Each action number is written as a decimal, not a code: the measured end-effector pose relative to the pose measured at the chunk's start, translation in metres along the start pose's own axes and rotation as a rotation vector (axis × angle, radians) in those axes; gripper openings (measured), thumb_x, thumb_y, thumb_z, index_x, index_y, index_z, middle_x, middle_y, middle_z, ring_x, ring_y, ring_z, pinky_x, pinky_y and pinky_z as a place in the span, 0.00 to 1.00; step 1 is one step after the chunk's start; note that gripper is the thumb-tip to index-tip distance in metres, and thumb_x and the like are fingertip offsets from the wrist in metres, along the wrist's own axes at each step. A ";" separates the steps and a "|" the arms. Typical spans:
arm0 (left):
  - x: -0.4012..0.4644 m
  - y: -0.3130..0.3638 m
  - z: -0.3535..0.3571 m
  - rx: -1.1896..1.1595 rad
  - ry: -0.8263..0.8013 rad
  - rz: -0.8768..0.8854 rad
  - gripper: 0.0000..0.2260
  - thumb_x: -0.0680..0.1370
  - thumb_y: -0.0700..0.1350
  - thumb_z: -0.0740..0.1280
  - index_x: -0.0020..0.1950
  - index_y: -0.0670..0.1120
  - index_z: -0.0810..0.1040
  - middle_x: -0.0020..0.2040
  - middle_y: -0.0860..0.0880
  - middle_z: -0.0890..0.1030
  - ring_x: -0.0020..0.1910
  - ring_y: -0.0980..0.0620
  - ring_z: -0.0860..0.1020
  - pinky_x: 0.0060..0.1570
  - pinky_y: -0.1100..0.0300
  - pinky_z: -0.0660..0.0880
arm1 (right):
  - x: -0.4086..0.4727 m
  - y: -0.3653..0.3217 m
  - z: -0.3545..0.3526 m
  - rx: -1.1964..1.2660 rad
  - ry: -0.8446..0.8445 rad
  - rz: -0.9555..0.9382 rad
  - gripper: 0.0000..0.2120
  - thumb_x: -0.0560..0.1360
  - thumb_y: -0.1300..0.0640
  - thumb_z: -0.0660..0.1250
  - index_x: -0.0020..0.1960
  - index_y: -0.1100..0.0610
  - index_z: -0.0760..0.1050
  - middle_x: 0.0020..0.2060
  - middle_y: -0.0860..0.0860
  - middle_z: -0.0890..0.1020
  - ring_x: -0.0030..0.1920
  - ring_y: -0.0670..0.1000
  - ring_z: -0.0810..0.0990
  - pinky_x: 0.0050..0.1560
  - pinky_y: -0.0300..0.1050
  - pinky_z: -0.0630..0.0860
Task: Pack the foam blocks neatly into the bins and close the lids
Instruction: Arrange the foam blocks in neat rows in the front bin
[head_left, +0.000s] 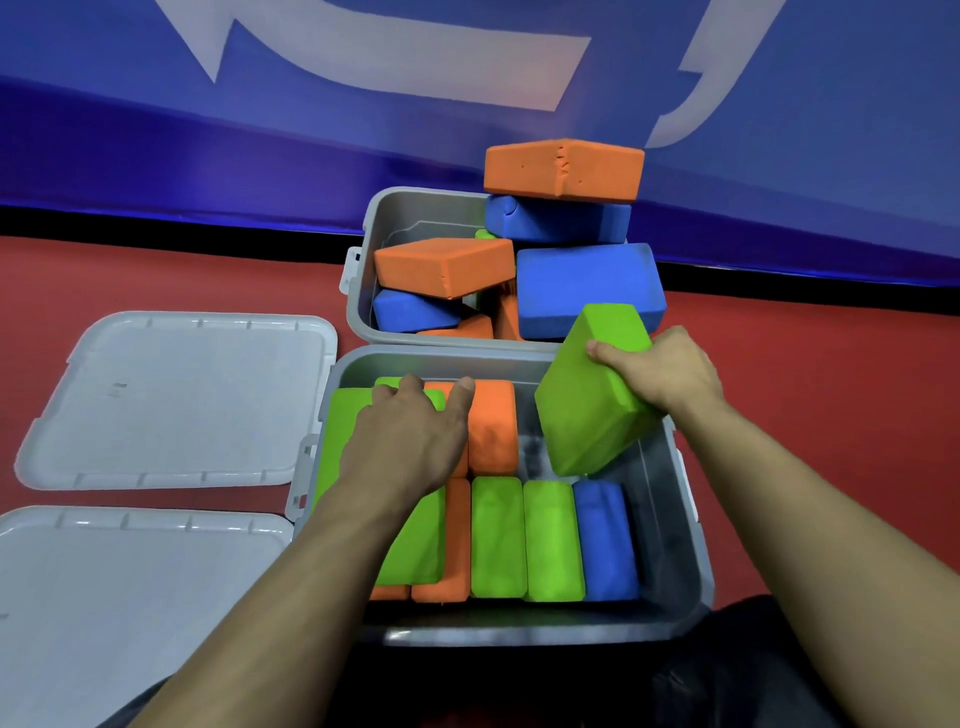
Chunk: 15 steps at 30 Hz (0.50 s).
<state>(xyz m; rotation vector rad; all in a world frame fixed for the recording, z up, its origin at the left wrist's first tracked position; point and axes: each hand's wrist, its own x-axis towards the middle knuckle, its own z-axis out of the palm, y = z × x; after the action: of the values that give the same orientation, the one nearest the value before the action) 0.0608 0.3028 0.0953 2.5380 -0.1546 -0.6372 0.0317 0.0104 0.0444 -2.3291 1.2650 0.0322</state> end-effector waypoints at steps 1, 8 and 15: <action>0.001 0.000 0.000 -0.002 -0.001 -0.003 0.33 0.82 0.67 0.54 0.75 0.43 0.69 0.72 0.37 0.70 0.71 0.37 0.69 0.68 0.45 0.67 | -0.002 -0.003 0.000 0.003 -0.014 -0.001 0.51 0.56 0.20 0.69 0.61 0.59 0.71 0.58 0.57 0.81 0.59 0.62 0.80 0.53 0.53 0.75; -0.004 -0.001 0.001 0.176 0.036 0.051 0.32 0.82 0.66 0.54 0.76 0.44 0.66 0.73 0.39 0.68 0.71 0.38 0.67 0.67 0.45 0.67 | -0.026 -0.020 0.044 -0.049 -0.134 -0.067 0.51 0.65 0.26 0.70 0.71 0.60 0.61 0.64 0.60 0.79 0.65 0.63 0.77 0.58 0.55 0.74; -0.011 -0.003 0.003 0.287 0.014 0.065 0.31 0.83 0.66 0.52 0.77 0.45 0.64 0.75 0.41 0.66 0.74 0.40 0.65 0.69 0.45 0.67 | -0.021 -0.016 0.091 -0.234 -0.321 -0.154 0.51 0.71 0.33 0.70 0.82 0.47 0.46 0.69 0.60 0.76 0.68 0.63 0.74 0.64 0.55 0.72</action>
<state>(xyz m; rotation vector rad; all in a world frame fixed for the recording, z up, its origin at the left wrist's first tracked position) 0.0501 0.3063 0.0960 2.7972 -0.3437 -0.6090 0.0510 0.0726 -0.0240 -2.4836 0.9644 0.5063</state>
